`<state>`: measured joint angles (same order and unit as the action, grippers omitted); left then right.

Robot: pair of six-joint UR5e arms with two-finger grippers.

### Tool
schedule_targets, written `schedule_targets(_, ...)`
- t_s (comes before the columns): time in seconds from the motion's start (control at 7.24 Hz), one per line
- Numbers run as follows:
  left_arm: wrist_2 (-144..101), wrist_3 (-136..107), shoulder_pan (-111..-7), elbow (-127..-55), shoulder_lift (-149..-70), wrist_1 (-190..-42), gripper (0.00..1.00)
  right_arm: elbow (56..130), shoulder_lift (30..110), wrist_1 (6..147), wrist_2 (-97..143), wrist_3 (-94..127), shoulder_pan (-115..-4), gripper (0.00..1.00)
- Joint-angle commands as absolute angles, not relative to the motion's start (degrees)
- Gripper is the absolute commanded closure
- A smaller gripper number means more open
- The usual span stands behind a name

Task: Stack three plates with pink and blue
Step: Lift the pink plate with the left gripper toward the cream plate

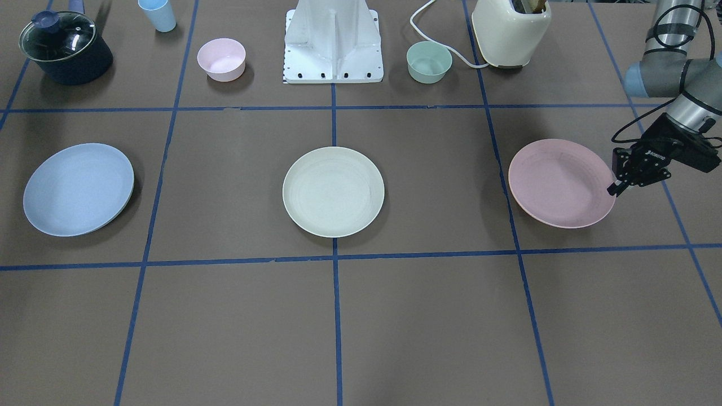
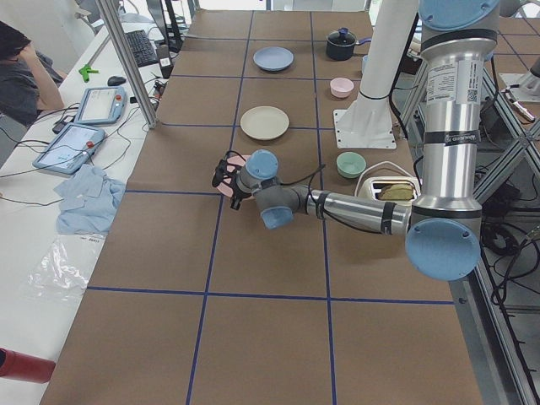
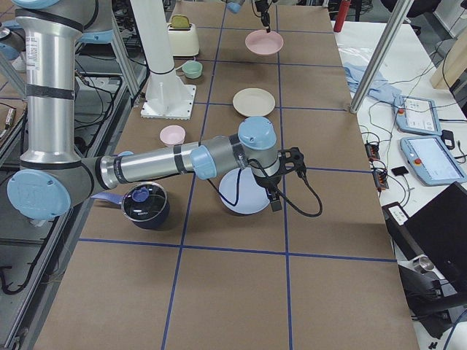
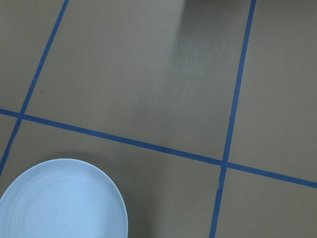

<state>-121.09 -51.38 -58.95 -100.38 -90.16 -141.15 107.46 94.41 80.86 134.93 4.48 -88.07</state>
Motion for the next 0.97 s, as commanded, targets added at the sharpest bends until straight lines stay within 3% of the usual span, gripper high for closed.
schedule_targets(0.0, -117.8, -60.5, -52.8, -107.6, -98.7, -128.2, 1.0, 107.6, 95.0, 80.9, 135.0, 4.5, -88.1, 0.0)
schedule_targets(0.28, -106.9, -71.9, -38.8, -107.0, -109.9, -118.8, 1.0, 107.8, 95.3, 80.9, 135.2, 4.5, -88.1, 0.0)
schedule_targets(0.83, -98.8, -81.1, -28.8, -102.9, -116.4, -117.0, 1.0, 107.8, 95.2, 80.9, 135.2, 4.5, -88.1, 0.0)
